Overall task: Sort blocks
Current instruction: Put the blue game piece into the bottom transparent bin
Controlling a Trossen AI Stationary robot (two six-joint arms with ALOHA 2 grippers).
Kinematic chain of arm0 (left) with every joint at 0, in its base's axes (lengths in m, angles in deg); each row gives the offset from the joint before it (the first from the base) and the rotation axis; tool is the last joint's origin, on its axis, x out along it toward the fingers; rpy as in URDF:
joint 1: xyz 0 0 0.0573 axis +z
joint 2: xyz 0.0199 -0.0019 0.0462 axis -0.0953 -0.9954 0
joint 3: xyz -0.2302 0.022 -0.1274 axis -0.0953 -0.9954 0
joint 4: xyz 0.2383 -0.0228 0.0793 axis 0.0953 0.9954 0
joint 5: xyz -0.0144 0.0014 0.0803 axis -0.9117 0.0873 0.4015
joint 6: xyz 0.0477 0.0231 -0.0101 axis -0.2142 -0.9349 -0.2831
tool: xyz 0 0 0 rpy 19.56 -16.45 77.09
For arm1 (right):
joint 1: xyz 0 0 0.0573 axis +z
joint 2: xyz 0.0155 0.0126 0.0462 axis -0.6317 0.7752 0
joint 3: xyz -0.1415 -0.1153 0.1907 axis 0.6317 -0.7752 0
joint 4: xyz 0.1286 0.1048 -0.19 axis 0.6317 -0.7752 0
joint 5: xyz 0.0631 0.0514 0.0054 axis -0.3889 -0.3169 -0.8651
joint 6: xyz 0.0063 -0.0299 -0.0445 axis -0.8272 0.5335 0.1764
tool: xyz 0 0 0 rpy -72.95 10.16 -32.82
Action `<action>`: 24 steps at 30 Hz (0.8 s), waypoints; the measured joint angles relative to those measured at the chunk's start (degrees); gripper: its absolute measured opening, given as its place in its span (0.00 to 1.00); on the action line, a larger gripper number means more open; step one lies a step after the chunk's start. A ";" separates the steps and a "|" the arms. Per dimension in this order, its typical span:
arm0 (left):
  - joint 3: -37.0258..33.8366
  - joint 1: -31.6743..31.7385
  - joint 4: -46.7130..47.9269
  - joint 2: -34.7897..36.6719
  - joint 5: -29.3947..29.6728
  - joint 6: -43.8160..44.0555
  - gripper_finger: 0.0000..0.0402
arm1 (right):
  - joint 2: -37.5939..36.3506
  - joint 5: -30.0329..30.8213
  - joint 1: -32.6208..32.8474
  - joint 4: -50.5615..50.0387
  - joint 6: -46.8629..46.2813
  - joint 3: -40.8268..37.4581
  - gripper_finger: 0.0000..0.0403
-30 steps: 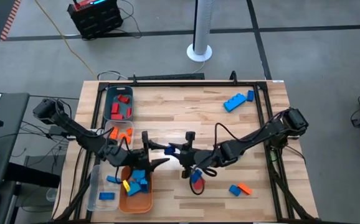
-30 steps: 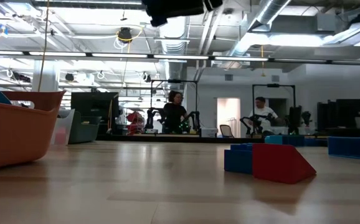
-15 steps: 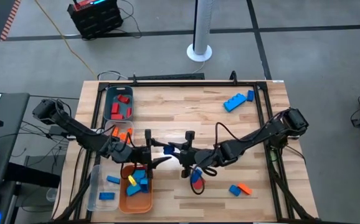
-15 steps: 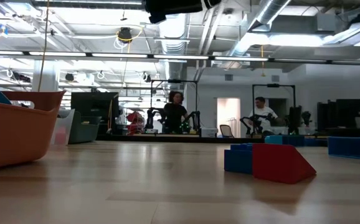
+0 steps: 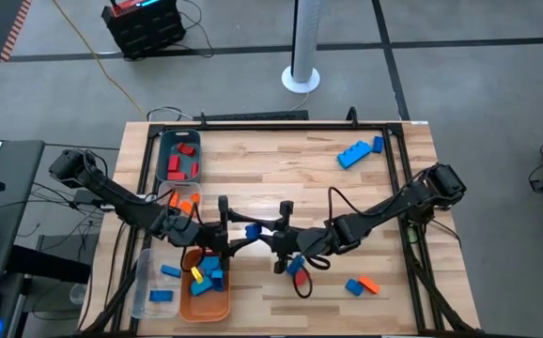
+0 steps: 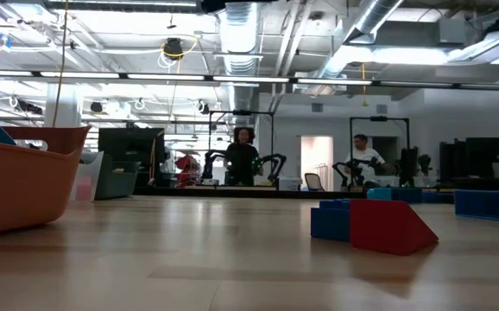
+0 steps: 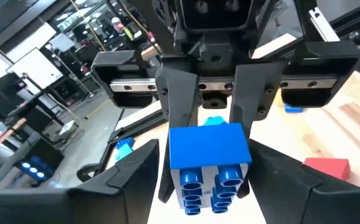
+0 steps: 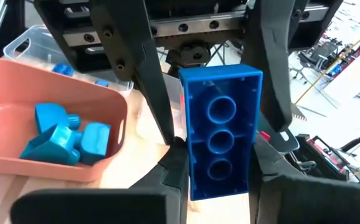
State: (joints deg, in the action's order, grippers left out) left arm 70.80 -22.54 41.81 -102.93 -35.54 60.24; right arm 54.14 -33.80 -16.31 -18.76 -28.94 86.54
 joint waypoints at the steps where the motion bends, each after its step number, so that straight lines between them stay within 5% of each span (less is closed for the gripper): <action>1: 0.00 0.00 0.00 0.00 0.05 -0.40 0.54 | 0.00 0.00 0.00 0.07 0.00 0.00 0.20; 9: 0.00 0.00 -0.12 0.00 -0.11 -0.91 0.33 | 0.00 0.00 -0.15 0.05 -1.13 0.00 0.28; 18: 0.16 0.36 0.91 -0.04 1.80 1.65 0.33 | -0.16 0.69 -0.05 -2.52 -2.26 0.04 0.54; 24: 6.13 -3.50 17.46 3.59 3.08 12.99 0.33 | -2.16 1.75 0.31 -14.83 -9.56 0.04 0.60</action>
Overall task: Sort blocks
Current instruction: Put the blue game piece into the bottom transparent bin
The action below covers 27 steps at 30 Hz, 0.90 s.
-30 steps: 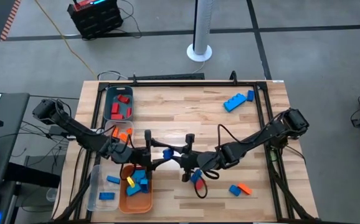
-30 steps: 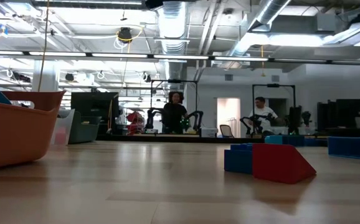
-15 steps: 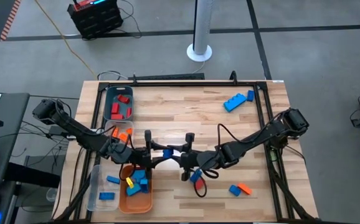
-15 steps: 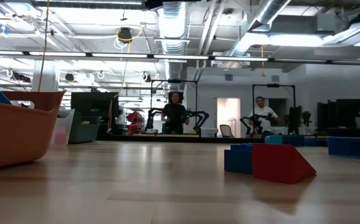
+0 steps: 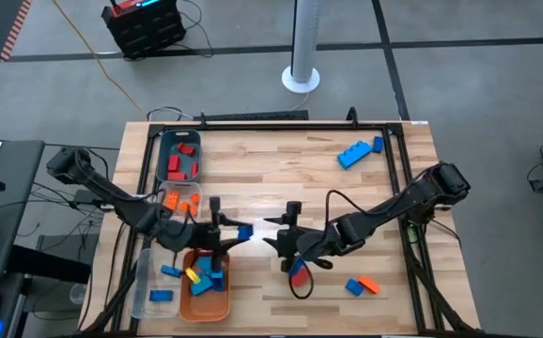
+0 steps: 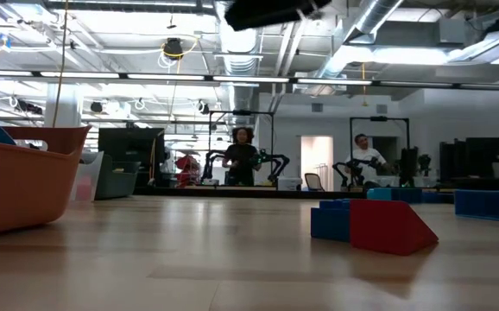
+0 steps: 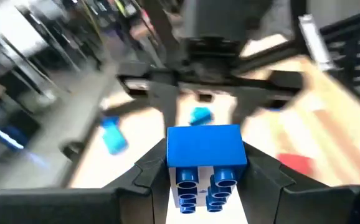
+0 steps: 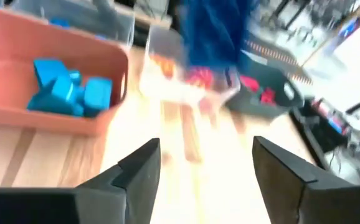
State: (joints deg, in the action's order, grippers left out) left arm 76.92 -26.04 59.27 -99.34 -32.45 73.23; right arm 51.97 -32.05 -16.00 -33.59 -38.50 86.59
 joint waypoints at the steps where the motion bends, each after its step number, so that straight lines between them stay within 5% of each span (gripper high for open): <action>1: 1.20 -0.76 4.61 0.55 -0.26 3.46 0.33 | -0.37 0.02 -0.01 -1.97 -1.44 0.00 0.60; 4: 5.42 -2.72 21.44 1.21 -3.82 15.00 0.33 | -1.14 0.18 0.13 -9.05 -6.47 0.00 0.60; 8: 11.09 -4.29 44.69 1.37 -17.70 36.20 0.33 | -0.86 0.17 1.20 -18.97 -14.82 -0.02 0.60; 13: 10.17 -7.83 62.77 1.05 -29.75 56.80 0.34 | -0.48 -0.05 3.30 -26.93 -22.33 -0.07 0.60; 19: 4.88 -12.90 65.71 1.02 -39.32 70.41 0.39 | -0.83 -0.02 6.35 -27.50 -24.12 0.47 0.61; 27: 1.51 -14.16 64.33 1.04 -39.54 74.73 0.40 | -0.87 -3.98 7.10 -30.91 -27.24 1.70 0.61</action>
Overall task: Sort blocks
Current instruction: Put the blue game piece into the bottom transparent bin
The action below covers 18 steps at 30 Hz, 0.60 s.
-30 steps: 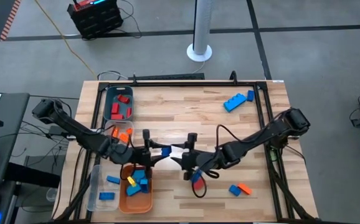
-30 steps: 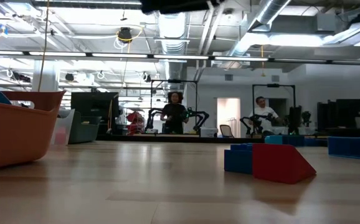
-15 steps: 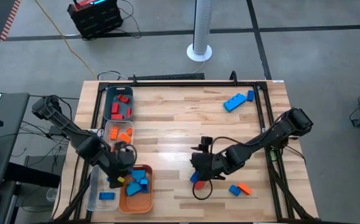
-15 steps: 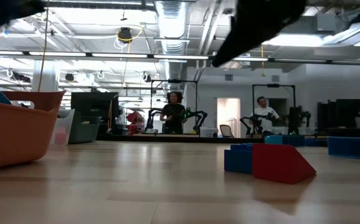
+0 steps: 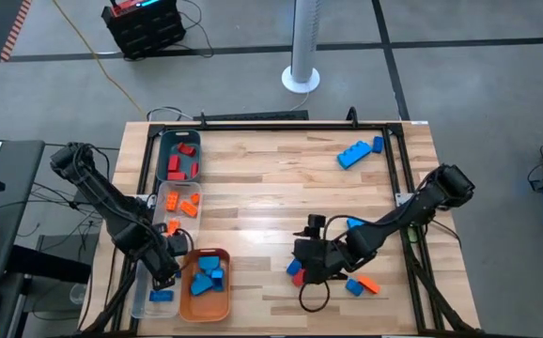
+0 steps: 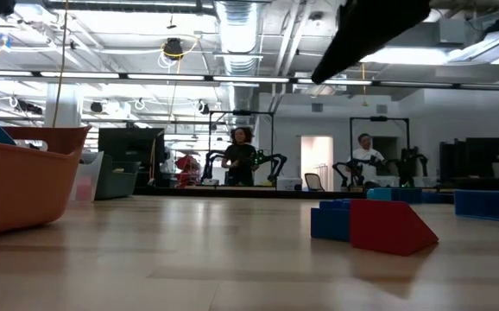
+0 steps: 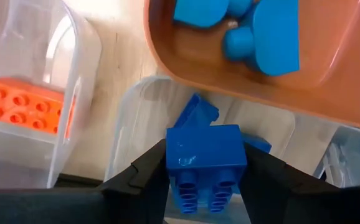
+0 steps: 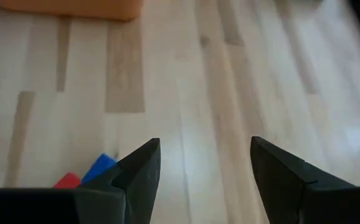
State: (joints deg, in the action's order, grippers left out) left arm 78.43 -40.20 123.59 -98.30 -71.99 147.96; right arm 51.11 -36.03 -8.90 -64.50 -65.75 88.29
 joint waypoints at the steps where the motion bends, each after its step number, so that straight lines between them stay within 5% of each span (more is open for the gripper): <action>1: -0.01 0.11 0.00 0.00 -0.49 0.03 0.40 | 0.13 -1.43 -0.13 -0.13 -0.20 0.00 0.61; 9: -0.01 0.40 0.09 0.00 -2.28 0.53 0.42 | 0.37 -6.69 -0.77 -4.59 -1.23 0.01 0.61; 18: -0.01 1.40 0.24 0.00 -7.30 1.42 0.58 | 0.39 -10.13 -1.27 -5.58 -0.75 0.02 0.61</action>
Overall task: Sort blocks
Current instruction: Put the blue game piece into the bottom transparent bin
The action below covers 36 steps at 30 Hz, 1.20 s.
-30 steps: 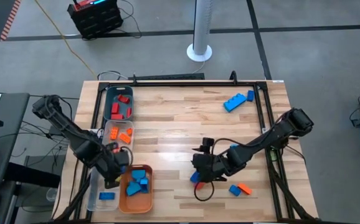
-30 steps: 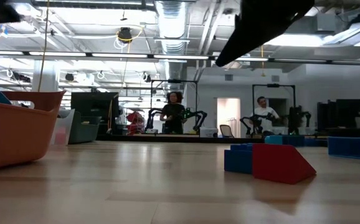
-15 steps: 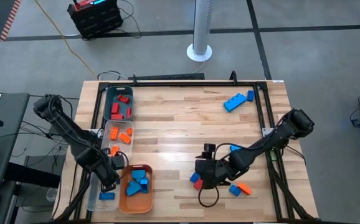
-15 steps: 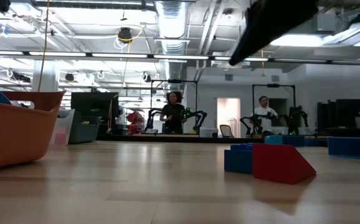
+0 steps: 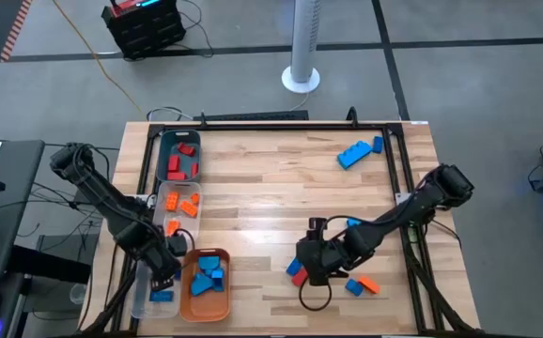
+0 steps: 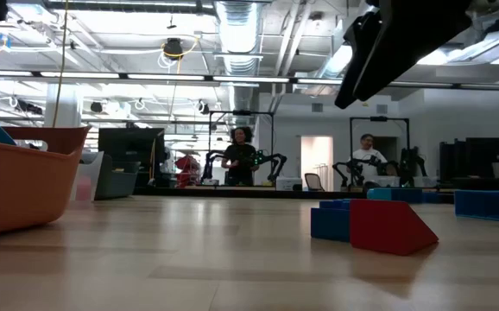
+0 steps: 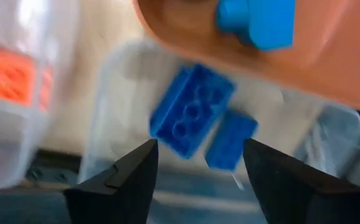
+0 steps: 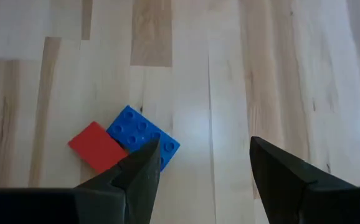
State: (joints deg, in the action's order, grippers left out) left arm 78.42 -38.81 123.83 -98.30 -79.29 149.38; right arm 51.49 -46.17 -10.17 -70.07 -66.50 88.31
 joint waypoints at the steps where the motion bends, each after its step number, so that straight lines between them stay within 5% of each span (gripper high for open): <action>1: 0.00 0.46 0.01 0.00 -2.46 -0.12 0.59 | 0.01 -0.70 -0.09 -0.10 0.87 0.00 0.61; 4: 0.91 2.42 0.02 0.00 -7.66 -1.38 0.59 | 0.77 -2.90 -0.60 -0.01 3.89 0.00 0.61; 7: 3.41 4.45 -0.17 0.00 -6.87 -3.58 0.58 | 1.41 -6.37 -1.59 0.68 6.27 0.00 0.61; 17: 11.49 9.42 0.04 0.01 7.61 -17.00 0.57 | 5.58 -14.45 -3.44 4.72 19.37 1.26 0.59; 26: 15.96 12.34 0.21 0.02 31.30 -33.86 0.57 | 9.05 -21.57 -4.91 3.65 25.31 3.76 0.52; 36: 16.15 15.68 0.24 0.04 33.54 -38.45 0.57 | 12.55 -21.99 -5.02 1.06 33.58 3.63 0.63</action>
State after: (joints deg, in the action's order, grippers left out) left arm 94.58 -23.13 124.07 -98.25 -45.75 110.93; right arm 64.05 -68.16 -15.19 -69.01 -32.92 91.94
